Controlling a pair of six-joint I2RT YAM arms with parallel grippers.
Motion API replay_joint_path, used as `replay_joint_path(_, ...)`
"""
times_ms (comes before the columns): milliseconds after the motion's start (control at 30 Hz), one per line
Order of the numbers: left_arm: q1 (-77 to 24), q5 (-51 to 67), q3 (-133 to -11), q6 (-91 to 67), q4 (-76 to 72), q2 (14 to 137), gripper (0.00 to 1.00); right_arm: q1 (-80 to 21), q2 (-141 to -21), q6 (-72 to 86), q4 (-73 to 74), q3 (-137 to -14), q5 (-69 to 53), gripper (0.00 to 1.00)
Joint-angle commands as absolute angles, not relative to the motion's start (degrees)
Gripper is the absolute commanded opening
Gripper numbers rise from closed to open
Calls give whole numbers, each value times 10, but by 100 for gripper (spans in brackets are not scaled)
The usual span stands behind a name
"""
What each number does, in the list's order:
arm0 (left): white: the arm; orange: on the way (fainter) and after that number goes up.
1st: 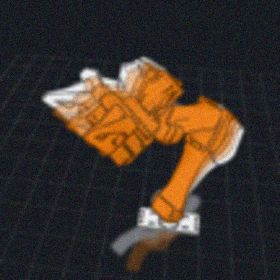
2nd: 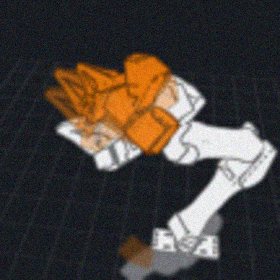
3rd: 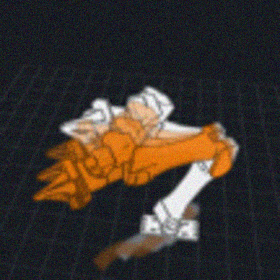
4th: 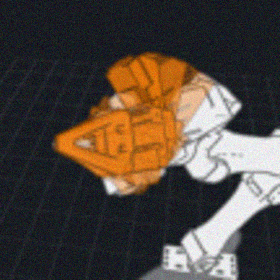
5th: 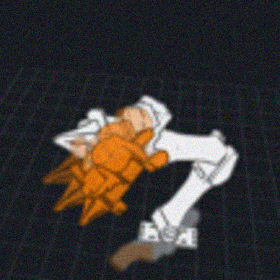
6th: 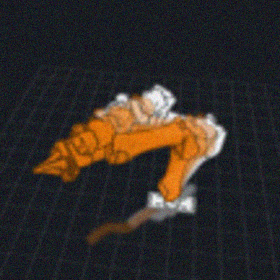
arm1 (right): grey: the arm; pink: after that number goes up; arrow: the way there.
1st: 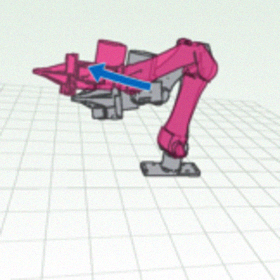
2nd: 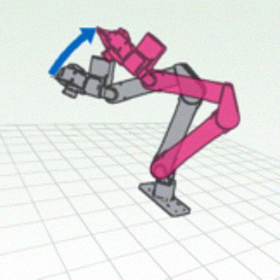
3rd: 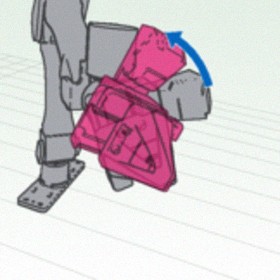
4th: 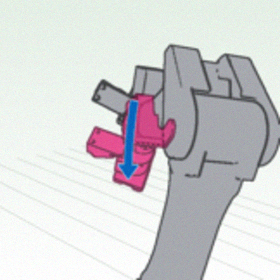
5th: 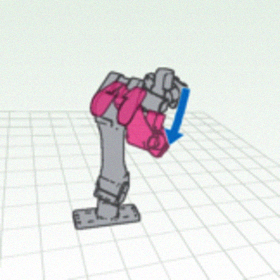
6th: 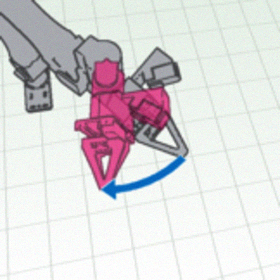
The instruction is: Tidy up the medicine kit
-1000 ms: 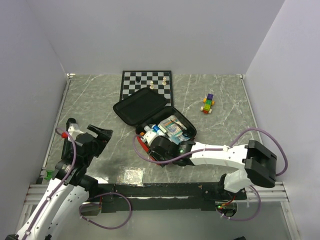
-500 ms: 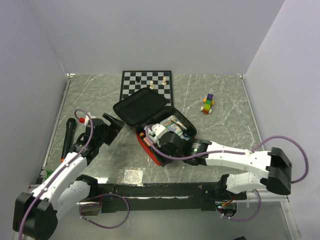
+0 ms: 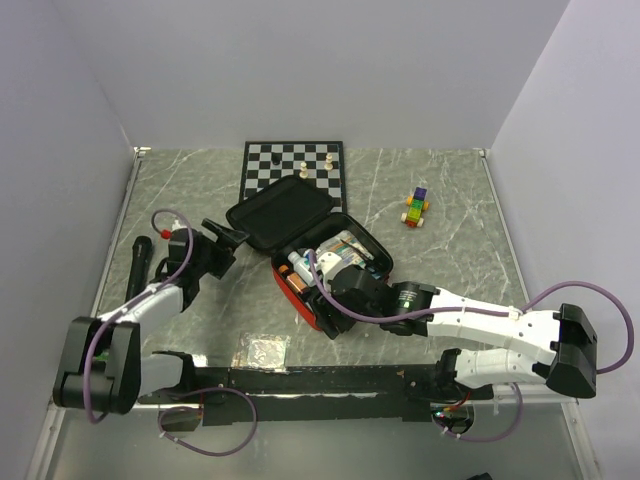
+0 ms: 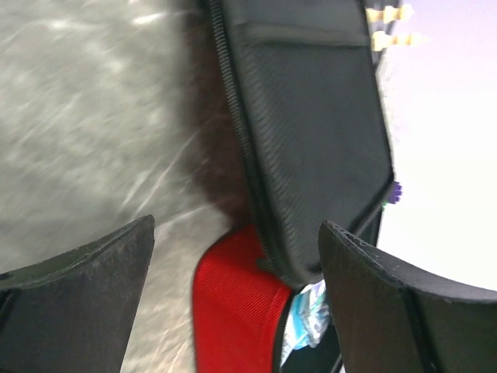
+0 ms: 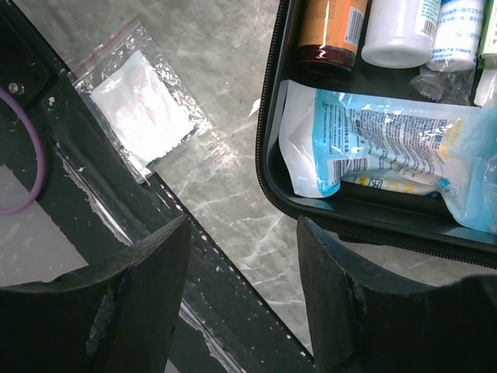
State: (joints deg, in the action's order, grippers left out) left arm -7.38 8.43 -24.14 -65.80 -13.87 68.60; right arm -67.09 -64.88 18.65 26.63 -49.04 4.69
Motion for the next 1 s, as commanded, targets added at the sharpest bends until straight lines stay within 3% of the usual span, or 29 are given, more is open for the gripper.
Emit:
replay_joint_path(0, -66, 136, -272, -659, -256, 727, 91, -671, -637, 199, 250, -486, 43, 64)
replay_joint_path(300, -67, 152, -330, -660, -291, 838, 76, -673, -645, 207, 243, -473, 38, 63)
replay_joint_path(533, -67, 173, -356, -643, -316, 867, 44, -673, -639, 206, 250, -468, 54, 63)
replay_joint_path(767, -67, 160, -339, -621, -306, 836, 22, -672, -651, 198, 248, -469, 54, 63)
replay_joint_path(967, -67, 118, -307, -578, -247, 728, 13, -673, -651, 185, 243, -473, 61, 63)
